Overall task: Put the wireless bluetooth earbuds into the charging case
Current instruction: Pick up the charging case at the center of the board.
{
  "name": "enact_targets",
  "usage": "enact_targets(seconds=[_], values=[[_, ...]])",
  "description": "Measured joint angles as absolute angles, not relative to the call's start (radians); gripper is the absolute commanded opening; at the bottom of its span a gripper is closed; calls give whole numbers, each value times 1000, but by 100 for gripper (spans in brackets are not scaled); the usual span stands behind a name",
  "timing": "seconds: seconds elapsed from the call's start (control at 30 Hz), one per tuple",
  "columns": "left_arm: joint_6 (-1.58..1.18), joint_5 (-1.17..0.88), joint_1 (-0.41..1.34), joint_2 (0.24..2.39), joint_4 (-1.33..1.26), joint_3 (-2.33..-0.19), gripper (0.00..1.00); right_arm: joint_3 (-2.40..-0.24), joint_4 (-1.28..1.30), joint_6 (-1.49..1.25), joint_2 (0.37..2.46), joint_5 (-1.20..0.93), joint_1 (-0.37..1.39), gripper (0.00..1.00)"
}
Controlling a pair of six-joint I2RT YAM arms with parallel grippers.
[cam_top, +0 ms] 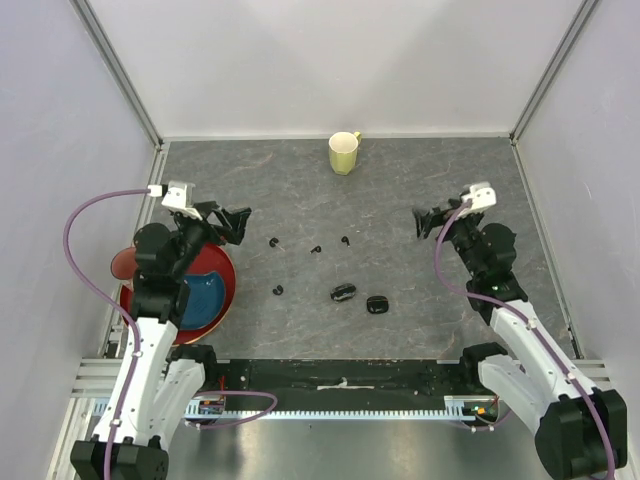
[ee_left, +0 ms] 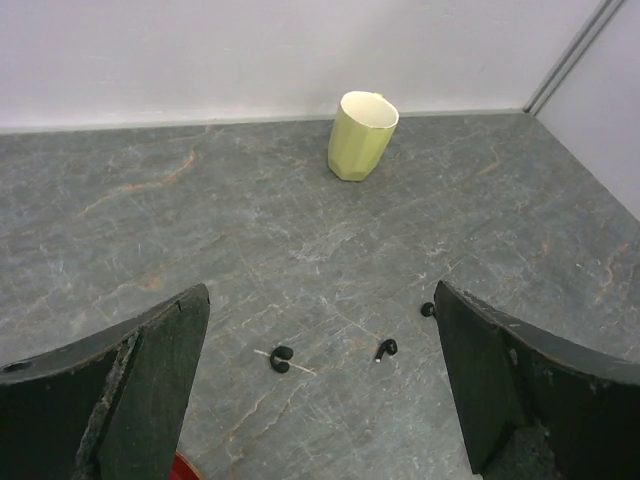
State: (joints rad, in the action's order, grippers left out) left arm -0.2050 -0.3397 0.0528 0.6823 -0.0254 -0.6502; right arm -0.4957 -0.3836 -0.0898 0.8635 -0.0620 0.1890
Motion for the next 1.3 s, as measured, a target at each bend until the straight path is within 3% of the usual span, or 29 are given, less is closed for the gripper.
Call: enact_targets(seconds=[0.2,0.43,0.63,1.03,1.3], values=[[-208,-400,56,729,55,-709,100,-425,-239,33,861,-314,192,98],[-273,-439,61,726,150,-746,100,-436,-146,184,869,-322,194,98],[-299,-453,61,723,214,-747,100,-561,-56,288,1017,-319,192,98],[-301,-456,60,725,254,-746,100,-633,230,677,1202,-620,202,94],[-301,-456,47,725,257,-746,100,-648,420,819,1237,-685,395,94]])
